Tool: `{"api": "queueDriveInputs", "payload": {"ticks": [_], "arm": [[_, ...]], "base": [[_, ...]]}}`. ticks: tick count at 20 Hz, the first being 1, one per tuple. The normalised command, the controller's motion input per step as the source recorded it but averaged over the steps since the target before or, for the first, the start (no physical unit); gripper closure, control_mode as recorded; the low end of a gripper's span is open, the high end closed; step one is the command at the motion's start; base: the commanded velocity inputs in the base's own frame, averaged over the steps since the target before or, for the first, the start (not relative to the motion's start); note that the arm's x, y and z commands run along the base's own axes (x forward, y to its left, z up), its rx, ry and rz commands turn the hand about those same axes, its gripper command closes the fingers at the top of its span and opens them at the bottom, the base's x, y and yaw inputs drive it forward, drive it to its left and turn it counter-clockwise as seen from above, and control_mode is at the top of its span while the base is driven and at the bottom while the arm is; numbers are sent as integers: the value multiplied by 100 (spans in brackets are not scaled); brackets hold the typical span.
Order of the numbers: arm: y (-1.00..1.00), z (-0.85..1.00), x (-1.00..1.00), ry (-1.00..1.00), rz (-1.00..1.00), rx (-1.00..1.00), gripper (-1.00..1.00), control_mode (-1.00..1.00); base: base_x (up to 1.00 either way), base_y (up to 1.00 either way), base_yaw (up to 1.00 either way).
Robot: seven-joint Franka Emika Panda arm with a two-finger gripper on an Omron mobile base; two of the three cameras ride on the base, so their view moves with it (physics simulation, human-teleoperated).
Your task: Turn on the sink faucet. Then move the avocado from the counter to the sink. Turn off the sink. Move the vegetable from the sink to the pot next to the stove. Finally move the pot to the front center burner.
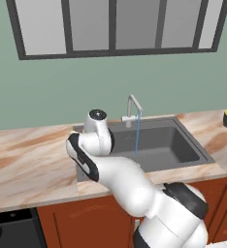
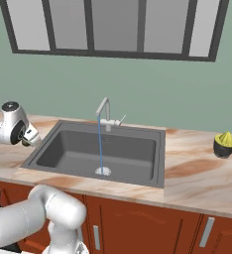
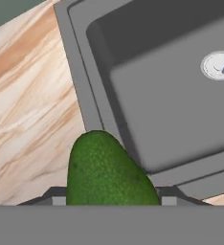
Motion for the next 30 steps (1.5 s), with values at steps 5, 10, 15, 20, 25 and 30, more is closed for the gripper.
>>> {"api": "queueDriveInputs", "payload": {"ticks": [5, 10, 15, 20, 25, 30], "arm": [[-79, 0, 21, 0, 2, 0, 100, -100], [-58, 0, 37, 2, 0, 0, 100, -100], [-37, -14, 17, 4, 0, 0, 100, -100], [-37, -22, 41, 7, -5, 0, 100, -100], [-27, -37, 54, 12, -7, 0, 100, -100], [-2, -48, 60, 9, -1, -5, 100, -100]], "base": [[0, 0, 0], [0, 0, 0], [0, 0, 0], [0, 0, 0], [0, 0, 0], [0, 0, 0]]}}
